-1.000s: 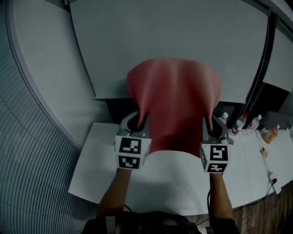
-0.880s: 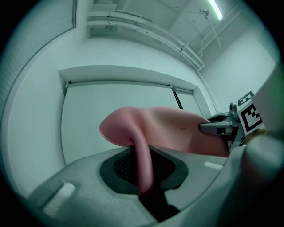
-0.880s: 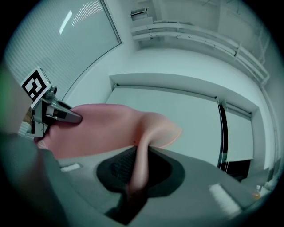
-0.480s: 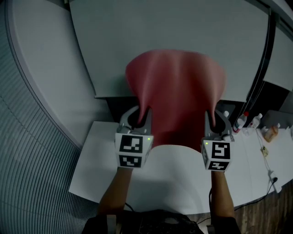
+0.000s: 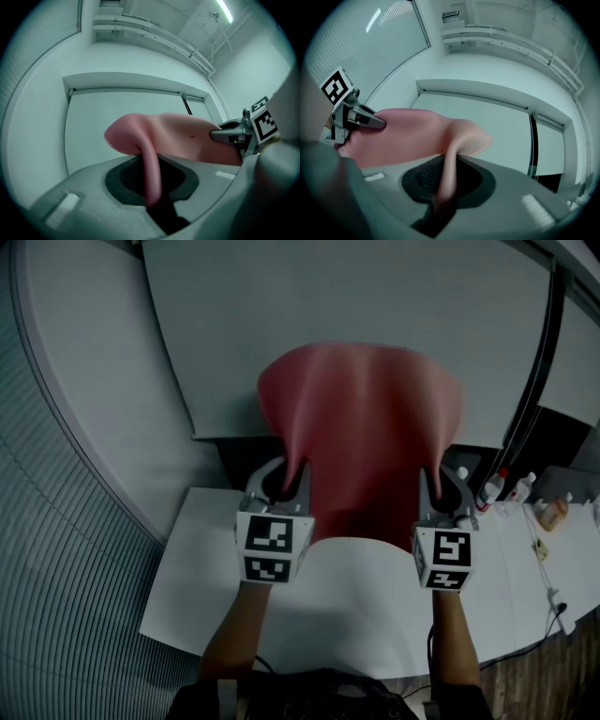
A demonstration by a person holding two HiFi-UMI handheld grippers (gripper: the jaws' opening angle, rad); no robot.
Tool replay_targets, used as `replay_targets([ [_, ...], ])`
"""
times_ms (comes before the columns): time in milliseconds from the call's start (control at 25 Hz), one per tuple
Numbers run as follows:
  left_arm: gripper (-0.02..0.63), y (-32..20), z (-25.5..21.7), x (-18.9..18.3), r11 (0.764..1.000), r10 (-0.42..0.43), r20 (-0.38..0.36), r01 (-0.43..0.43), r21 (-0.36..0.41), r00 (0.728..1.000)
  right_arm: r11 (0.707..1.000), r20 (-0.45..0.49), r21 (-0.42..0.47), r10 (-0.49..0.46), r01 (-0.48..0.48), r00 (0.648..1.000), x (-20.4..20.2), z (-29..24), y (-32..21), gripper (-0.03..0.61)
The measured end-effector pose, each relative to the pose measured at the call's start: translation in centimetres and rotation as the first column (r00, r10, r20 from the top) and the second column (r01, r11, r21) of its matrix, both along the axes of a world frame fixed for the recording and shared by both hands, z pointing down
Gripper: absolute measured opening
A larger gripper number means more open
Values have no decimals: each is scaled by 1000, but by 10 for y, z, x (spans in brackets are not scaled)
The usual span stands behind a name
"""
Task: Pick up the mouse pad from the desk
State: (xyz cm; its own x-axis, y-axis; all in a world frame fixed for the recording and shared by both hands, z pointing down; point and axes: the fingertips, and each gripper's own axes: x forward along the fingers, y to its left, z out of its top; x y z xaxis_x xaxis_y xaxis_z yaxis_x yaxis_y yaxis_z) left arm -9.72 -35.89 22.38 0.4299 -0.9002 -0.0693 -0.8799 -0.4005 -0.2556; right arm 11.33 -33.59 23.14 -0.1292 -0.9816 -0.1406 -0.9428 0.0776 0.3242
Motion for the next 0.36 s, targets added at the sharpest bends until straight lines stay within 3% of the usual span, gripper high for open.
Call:
replay_targets([
  [360,58,-1,4,-1,1000,3,-2,-3,-5,1000,1000,-6,-3,5,-5,1000,0,4,-1,64],
])
